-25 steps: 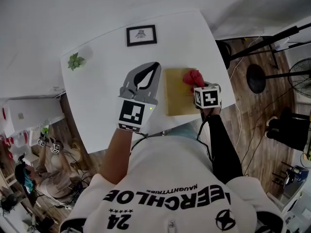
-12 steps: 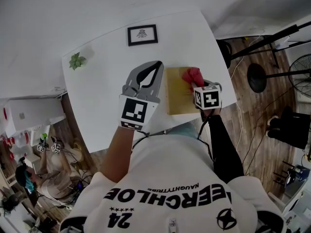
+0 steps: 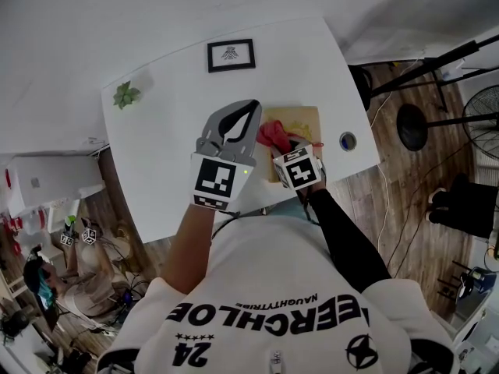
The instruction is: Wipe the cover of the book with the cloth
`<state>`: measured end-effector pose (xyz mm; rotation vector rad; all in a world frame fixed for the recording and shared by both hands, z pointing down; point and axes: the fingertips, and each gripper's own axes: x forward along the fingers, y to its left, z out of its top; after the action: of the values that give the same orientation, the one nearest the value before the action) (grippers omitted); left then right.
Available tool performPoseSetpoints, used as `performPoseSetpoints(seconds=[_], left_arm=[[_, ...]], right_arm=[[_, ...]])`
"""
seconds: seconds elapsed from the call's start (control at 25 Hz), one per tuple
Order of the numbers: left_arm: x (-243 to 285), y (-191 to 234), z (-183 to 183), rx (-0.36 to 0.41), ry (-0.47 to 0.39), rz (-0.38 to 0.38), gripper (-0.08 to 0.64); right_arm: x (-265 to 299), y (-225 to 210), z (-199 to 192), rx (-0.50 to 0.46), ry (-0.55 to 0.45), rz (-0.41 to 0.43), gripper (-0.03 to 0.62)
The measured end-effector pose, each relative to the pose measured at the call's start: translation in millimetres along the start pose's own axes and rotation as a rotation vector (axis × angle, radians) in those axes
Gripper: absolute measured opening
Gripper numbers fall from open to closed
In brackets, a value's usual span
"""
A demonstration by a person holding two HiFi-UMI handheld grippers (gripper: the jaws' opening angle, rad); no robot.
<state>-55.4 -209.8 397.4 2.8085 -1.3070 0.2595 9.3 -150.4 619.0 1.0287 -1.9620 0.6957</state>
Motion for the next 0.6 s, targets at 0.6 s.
performPoseSetpoints(seconds=[0.6], left_arm=[[-4,3,-9,-0.034,0.017,-0.004,0.058]], right_arm=[[-40,-92,-48,0.181,0.029,-0.177,0.104]])
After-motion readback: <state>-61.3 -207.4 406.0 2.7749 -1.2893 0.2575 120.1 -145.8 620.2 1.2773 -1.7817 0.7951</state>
